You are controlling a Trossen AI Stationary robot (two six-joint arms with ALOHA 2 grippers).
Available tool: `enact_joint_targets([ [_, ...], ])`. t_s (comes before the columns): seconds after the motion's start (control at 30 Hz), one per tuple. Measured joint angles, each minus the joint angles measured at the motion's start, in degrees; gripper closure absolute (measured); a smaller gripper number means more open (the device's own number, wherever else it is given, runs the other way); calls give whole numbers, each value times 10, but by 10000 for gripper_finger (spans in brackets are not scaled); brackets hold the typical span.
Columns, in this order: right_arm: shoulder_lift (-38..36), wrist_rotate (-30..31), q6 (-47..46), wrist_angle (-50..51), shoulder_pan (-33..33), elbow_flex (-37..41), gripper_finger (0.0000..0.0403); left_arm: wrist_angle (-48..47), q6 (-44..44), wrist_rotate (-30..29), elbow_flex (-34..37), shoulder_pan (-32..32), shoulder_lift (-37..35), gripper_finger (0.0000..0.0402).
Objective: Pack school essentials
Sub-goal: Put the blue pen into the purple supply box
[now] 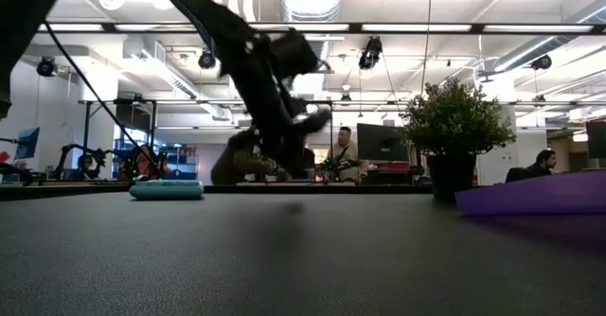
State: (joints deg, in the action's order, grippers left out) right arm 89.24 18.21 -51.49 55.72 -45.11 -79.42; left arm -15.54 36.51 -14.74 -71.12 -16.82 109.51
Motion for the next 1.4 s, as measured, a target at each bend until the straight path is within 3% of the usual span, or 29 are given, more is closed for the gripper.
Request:
enact_joint_targets([
  [0.2,-9,118,29,-56,-3,1,278,-24,6,-9,37,57,-88,384],
  [0.43,-9,163,114,-88,1,9,282,-21,55,-32,81,158,-209,384],
  [0.63,-44,247,117,-89,14,31,281,-10,86,-91,96,259,-273,384],
  [0.77,-67,264,114,-141,37,58,284,66,66,-115,93,323,-286,384],
  [0.97,-96,264,117,-265,72,86,284,259,-63,-128,92,386,-284,384],
  [1.27,-155,253,208,-479,82,88,284,381,-128,-131,92,409,-283,384],
  [1.4,-198,265,209,-512,87,70,282,444,-168,-133,92,409,-283,384],
])
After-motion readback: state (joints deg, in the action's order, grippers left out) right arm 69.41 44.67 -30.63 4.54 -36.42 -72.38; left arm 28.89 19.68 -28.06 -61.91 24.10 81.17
